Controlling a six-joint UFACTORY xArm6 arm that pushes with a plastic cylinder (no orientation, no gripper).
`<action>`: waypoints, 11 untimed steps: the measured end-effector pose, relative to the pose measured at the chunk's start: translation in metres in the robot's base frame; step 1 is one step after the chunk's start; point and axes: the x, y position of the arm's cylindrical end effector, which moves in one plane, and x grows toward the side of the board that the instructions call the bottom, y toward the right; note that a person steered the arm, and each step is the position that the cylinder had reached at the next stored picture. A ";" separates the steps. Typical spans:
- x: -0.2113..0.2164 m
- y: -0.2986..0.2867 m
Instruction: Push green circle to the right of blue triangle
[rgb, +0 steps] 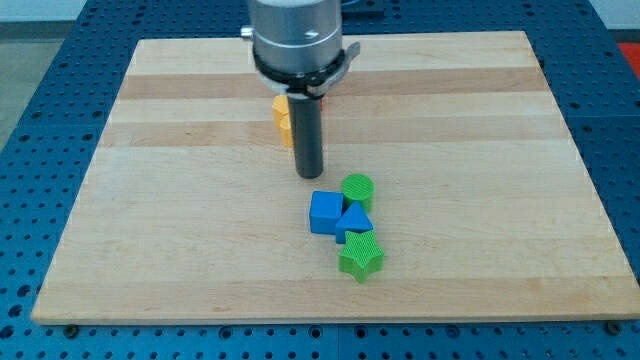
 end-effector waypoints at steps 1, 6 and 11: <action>0.000 0.041; 0.030 0.046; 0.052 0.046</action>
